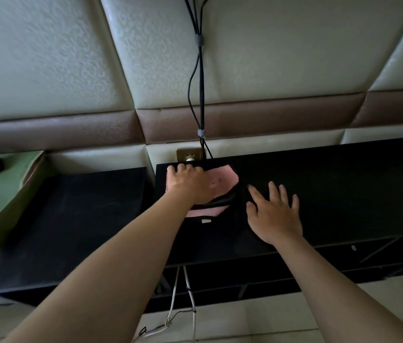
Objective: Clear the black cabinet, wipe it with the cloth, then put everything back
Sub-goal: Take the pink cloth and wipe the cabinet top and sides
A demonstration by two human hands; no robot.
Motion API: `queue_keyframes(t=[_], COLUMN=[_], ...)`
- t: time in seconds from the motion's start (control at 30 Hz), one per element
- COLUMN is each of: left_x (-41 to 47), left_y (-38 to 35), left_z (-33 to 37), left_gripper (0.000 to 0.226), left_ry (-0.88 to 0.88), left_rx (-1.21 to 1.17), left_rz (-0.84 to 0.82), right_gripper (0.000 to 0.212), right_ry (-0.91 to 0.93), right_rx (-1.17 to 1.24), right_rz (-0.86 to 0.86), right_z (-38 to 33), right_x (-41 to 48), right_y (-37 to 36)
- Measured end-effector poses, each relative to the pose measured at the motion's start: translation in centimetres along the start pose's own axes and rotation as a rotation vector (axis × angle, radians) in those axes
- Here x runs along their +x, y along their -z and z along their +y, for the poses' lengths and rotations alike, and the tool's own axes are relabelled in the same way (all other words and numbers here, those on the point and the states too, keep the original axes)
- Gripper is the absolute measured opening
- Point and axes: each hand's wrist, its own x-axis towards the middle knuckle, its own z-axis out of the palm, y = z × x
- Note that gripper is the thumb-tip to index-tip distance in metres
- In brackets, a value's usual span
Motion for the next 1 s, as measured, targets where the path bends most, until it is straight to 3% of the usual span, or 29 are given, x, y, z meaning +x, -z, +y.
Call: queue_keyframes(t=[0.13, 0.3, 0.5, 0.63, 0.7, 0.83, 1.0], left_x=[0.1, -0.8, -2.4, -3.2, -3.1, -3.5, -5.0], left_y=[0.8, 4.0, 8.4, 9.8, 9.5, 8.6, 11.5], left_z=[-0.5, -1.7, -1.6, -0.5, -0.1, -0.2, -0.8], left_gripper=[0.069, 0.036, 0.043, 0.051, 0.037, 0.029, 0.014], left_ry=[-0.016, -0.156, -0.31, -0.336, -0.318, -0.274, -0.243], left_rx=[0.022, -0.133, -0.251, -0.103, -0.039, -0.152, -0.732], left_rz=[0.016, -0.016, 0.093, 0.307, 0.329, 0.208, -0.125], right_gripper=[0.057, 0.057, 0.057, 0.057, 0.057, 0.058, 0.058], right_ry=[0.008, 0.012, 0.019, 0.024, 0.024, 0.029, 0.029], right_rx=[0.012, 0.005, 0.013, 0.021, 0.021, 0.022, 0.004], right_rz=[0.012, 0.032, 0.03, 0.029, 0.029, 0.035, 0.022], right_z=[0.1, 0.2, 0.3, 0.4, 0.5, 0.5, 0.4], right_x=[-0.1, 0.0, 0.1, 0.0, -0.1, -0.1, 0.0], right_y=[0.0, -0.3, -0.4, -0.4, -0.3, -0.3, -0.2])
